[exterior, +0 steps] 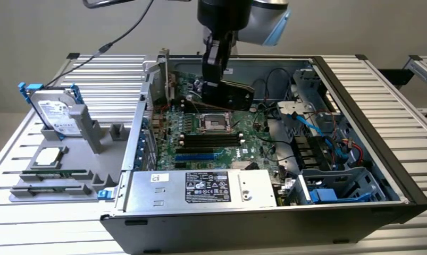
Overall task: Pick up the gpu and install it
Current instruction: 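Insert the gpu into the slot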
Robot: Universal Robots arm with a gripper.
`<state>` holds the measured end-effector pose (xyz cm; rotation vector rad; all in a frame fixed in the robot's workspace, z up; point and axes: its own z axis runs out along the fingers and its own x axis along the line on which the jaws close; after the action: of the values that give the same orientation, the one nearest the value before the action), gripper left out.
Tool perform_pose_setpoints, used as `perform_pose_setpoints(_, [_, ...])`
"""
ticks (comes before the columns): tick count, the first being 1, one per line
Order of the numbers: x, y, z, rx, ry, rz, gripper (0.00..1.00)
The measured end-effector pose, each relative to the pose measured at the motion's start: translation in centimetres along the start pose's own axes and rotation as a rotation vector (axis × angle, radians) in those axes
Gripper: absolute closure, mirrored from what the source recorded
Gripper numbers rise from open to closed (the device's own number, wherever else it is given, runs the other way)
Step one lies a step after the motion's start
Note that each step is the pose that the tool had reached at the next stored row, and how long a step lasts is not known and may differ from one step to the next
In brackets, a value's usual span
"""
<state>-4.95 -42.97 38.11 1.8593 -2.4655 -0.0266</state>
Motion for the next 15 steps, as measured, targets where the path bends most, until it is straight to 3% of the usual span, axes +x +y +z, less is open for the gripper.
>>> perform_pose_setpoints(6, [-0.01, -0.01, 0.32, 0.0305, -0.0026, -0.109, 0.73])
perform_pose_setpoints(12, [-0.02, -0.01, 0.52, 0.0354, 0.0003, -0.215, 0.73])
perform_pose_setpoints(15, [-0.03, 0.12, 0.67, 0.0367, 0.0010, -0.242, 0.73])
